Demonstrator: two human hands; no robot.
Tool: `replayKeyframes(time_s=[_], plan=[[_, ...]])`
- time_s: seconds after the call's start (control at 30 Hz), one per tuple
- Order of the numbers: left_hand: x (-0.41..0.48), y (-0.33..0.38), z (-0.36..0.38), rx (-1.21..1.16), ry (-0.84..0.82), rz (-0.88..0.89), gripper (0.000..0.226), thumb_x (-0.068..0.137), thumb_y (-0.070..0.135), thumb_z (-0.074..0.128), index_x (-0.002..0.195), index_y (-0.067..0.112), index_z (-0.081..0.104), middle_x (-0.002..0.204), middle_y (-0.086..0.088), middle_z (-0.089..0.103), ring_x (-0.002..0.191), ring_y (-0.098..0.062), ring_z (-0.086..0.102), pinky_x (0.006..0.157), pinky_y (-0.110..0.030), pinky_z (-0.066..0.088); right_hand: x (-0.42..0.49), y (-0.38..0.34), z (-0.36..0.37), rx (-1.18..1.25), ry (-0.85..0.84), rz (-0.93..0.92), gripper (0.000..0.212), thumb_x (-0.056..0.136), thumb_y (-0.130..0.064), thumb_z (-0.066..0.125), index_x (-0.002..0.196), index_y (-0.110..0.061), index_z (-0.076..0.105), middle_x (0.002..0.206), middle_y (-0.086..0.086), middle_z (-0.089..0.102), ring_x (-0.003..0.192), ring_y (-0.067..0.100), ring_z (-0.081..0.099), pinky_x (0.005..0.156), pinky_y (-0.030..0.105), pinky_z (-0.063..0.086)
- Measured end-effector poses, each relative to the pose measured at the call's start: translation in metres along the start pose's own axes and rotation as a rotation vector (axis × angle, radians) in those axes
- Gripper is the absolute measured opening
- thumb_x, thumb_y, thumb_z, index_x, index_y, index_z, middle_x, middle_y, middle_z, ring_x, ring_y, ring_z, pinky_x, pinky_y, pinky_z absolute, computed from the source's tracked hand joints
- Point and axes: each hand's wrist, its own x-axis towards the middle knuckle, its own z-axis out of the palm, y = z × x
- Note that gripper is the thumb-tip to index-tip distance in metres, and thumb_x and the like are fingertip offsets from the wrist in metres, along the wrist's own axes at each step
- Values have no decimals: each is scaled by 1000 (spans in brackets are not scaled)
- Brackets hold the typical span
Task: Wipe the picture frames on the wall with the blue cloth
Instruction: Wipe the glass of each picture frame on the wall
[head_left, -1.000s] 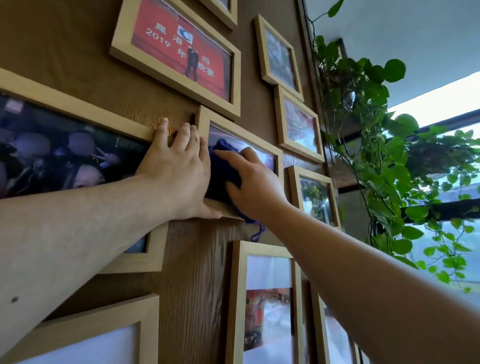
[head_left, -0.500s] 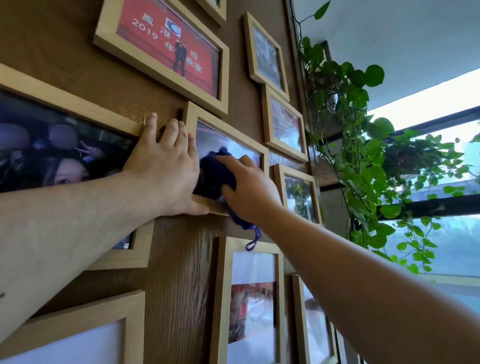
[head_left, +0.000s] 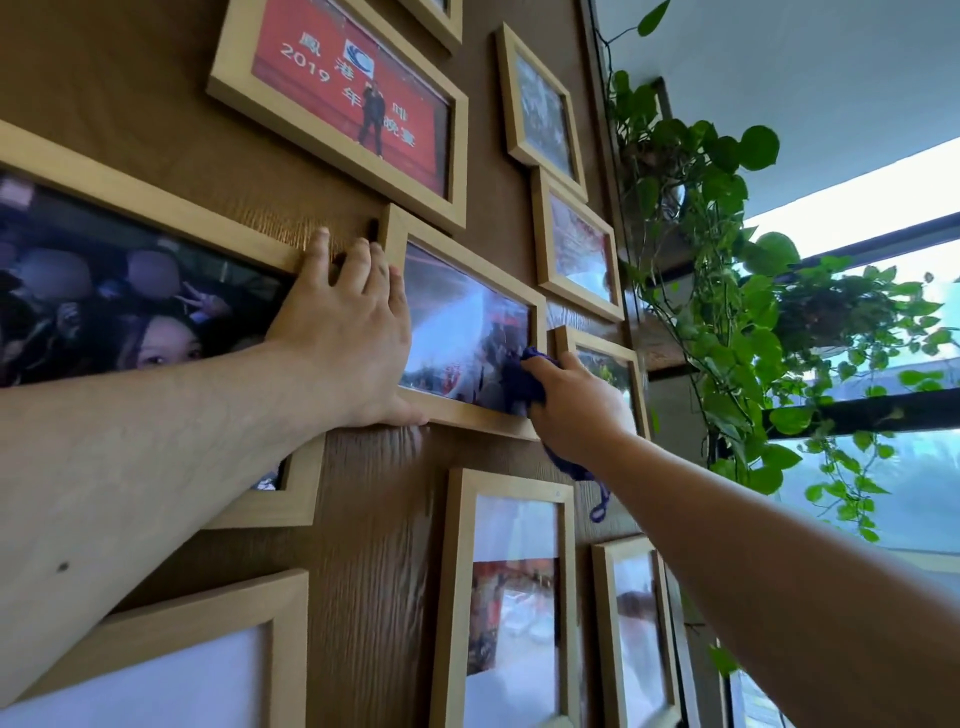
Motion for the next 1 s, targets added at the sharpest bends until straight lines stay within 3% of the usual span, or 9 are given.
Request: replayKeyframes(time_s=[0.23, 0.37, 0.53, 0.7, 0.83, 1.0], plan=[[1, 3, -2, -2, -17, -9, 132, 61, 94, 30, 149, -1, 5, 158, -25, 10, 146, -38, 6, 117, -59, 7, -11, -58, -19, 113, 52, -409, 53, 92, -31, 50, 141, -37, 30, 127, 1, 45, 87, 16, 50, 64, 24, 39], [1, 3, -1, 1, -20, -18, 133, 60, 94, 34, 150, 0, 5, 158, -24, 10, 146, -38, 7, 117, -59, 6, -9, -57, -23, 45, 58, -502, 53, 93, -33, 49, 143, -36, 30, 127, 2, 44, 83, 11, 39, 61, 21, 29], [1, 2, 0, 2, -27, -19, 134, 59, 96, 30, 149, 0, 4, 159, -26, 3, 147, -38, 2, 117, -61, 7, -14, -21, -11, -69, 34, -376, 50, 95, -35, 46, 142, -36, 30, 127, 4, 45, 85, 20, 56, 60, 25, 37], [-3, 4, -2, 44, 12, 47, 123, 68, 89, 32, 149, 0, 6, 157, -30, -8, 146, -40, -7, 117, -61, 8, -19, 14, -4, -206, 6, -249, 48, 93, -33, 45, 140, -33, 31, 126, 5, 46, 81, 24, 59, 57, 28, 35], [-6, 11, -9, 31, 76, 136, 114, 74, 85, 24, 149, 2, 4, 158, -27, -4, 147, -38, -5, 117, -60, 9, -25, 27, -6, -53, 82, -88, 47, 92, -29, 50, 137, -32, 38, 122, 4, 50, 75, 21, 48, 56, 24, 28], [-9, 39, -15, -24, 114, 236, 107, 77, 82, 18, 150, 5, 5, 160, -22, 4, 148, -35, 2, 118, -56, 13, -41, 50, -3, 98, 149, 57, 47, 89, -29, 50, 134, -38, 41, 120, 2, 52, 86, 29, 59, 62, 34, 48]])
